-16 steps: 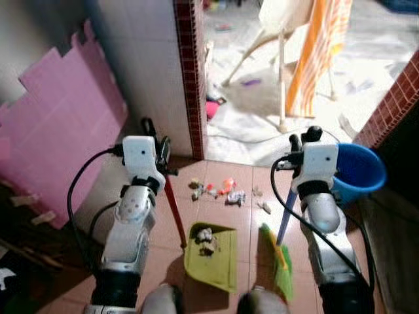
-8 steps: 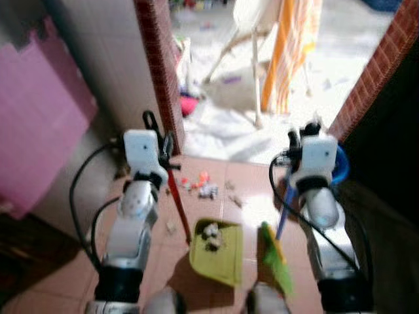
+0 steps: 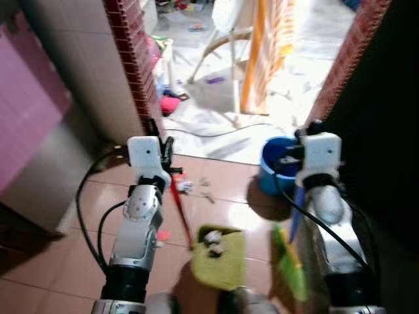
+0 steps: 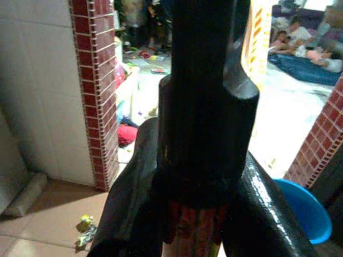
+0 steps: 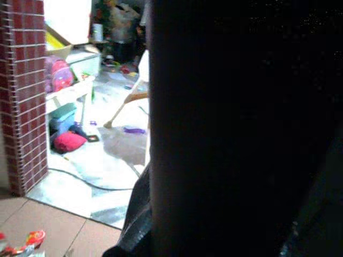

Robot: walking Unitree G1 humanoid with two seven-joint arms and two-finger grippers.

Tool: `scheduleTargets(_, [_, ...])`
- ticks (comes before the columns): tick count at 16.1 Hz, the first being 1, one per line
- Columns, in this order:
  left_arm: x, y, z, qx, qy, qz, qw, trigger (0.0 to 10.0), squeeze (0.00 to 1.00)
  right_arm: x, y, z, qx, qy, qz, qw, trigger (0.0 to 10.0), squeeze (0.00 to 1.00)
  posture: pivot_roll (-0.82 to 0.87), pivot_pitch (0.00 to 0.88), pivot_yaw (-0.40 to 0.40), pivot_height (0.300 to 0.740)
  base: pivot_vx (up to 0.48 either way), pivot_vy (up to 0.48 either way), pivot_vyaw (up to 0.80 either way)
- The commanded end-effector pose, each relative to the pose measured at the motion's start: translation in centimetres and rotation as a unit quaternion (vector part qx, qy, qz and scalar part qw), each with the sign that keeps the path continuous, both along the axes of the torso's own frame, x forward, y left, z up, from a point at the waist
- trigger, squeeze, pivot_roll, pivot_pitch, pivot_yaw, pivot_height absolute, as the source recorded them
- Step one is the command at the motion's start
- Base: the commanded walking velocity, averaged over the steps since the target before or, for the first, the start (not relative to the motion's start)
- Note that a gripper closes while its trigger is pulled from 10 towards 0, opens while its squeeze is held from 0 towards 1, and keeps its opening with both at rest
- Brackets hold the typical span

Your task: Sweep floor

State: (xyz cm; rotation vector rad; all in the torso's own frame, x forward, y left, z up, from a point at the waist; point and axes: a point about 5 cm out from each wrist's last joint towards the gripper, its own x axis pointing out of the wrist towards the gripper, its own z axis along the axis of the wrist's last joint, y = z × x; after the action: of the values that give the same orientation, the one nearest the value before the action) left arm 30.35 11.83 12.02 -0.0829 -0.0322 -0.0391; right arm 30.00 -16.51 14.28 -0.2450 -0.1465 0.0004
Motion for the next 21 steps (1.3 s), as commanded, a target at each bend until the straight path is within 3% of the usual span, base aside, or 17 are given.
scheduleTargets(1, [0.4, 1.0, 0.8, 0.012, -0.023, 0.023, 0.999, 10.0, 0.0, 0.6, 0.7, 1.2, -0.027, -0.017, 0.022, 0.999, 10.0, 0.0, -0.01, 0.0, -0.103, 0.74, 0.0, 0.0, 0.0])
scheduleTargets(2, [0.3, 1.2, 0.8, 0.017, -0.024, 0.027, 0.999, 10.0, 0.0, 0.9, 1.3, 1.4, -0.025, -0.014, 0.042, 0.999, 10.0, 0.0, -0.01, 0.0, -0.123, 0.74, 0.0, 0.0, 0.0])
scheduleTargets(5, [-1.0, 2.1, -0.5, 0.018, -0.009, 0.045, 0.999, 10.0, 0.0, 1.9, 2.6, 0.6, -0.016, -0.017, 0.058, 0.998, 10.0, 0.0, 0.03, 0.0, -0.041, 0.74, 0.0, 0.0, 0.0])
scheduleTargets(7, [-1.3, 2.5, -1.0, 0.034, -0.006, 0.053, 0.998, 10.0, 0.0, 2.2, 2.2, 1.1, -0.009, -0.03, 0.04, 0.999, 10.0, 0.0, 0.02, 0.0, 0.002, 0.74, 0.0, 0.0, 0.0])
scheduleTargets(9, [-0.5, 2.6, -0.1, 0.044, -0.016, 0.034, 0.998, 10.0, 0.0, 2.0, 0.7, 1.0, -0.004, -0.035, 0.008, 0.999, 10.0, 0.0, 0.01, 0.0, 0.038, 0.74, 0.0, 0.0, 0.0])
scheduleTargets(12, [0.2, 2.5, 0.3, 0.029, -0.018, 0.02, 0.999, 10.0, 0.0, 1.2, -0.4, 0.2, -0.003, -0.028, -0.014, 0.999, 10.0, 0.0, -0.02, 0.0, 0.063, 0.74, 0.0, 0.0, -0.19])
scheduleTargets(16, [0.1, 3.0, -0.5, -0.003, 0.009, 0.028, 1.0, 10.0, 0.0, -0.1, -0.8, -1.3, 0.007, -0.014, -0.036, 0.999, 10.0, 0.0, -0.08, 0.0, 0.122, 0.74, 0.0, 0.0, -0.8])
scheduleTargets(21, [0.7, 2.0, -0.5, -0.007, 0.009, 0.004, 1.0, 10.0, 0.0, 0.6, -0.9, -0.8, 0.006, -0.02, -0.031, 0.999, 10.0, 0.0, -0.09, 0.0, 0.114, 0.74, 0.0, 0.384, -0.8])
